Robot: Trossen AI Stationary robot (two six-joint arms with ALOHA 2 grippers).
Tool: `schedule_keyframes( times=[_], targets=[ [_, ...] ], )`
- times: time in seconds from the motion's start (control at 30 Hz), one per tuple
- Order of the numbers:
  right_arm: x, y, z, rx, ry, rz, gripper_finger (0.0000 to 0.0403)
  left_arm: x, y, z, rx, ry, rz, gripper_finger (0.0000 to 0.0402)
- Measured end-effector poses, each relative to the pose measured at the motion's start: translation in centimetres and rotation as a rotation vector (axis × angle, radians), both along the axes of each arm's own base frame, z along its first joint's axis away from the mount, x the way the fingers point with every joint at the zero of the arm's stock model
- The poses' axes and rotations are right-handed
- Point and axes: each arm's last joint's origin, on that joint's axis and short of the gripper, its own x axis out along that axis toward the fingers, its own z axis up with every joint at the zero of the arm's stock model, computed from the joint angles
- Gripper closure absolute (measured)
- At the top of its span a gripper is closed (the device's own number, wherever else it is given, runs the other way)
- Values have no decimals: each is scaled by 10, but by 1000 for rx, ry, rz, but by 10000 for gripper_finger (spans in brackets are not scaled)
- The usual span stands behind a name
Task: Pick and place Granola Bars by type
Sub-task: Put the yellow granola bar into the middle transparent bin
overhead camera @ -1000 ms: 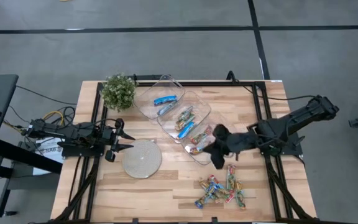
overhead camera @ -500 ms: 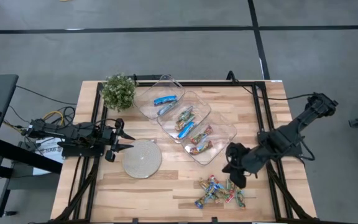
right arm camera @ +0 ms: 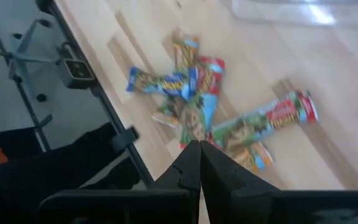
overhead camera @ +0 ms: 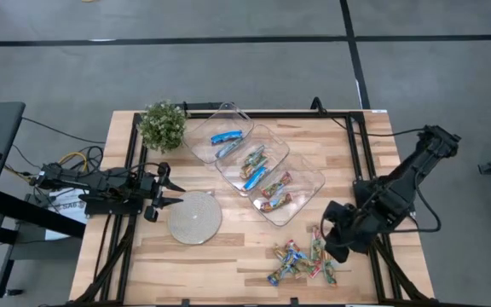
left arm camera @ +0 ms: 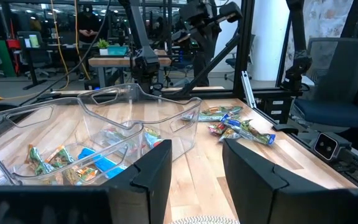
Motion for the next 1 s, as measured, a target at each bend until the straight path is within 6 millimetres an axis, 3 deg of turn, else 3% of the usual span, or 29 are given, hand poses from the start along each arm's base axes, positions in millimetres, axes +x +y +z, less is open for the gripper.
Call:
schedule_keyframes(
  times=[0.27,0.73,1.0],
  targets=[
    [-17,14,-3,53,74,-86,401,0,0,0,0,0,0,264],
    [-48,12,-10,12,297,-320,401,0,0,0,0,0,0,264],
    [-55,14,-12,13,344,-404,401,0,0,0,0,0,0,264]
  ],
)
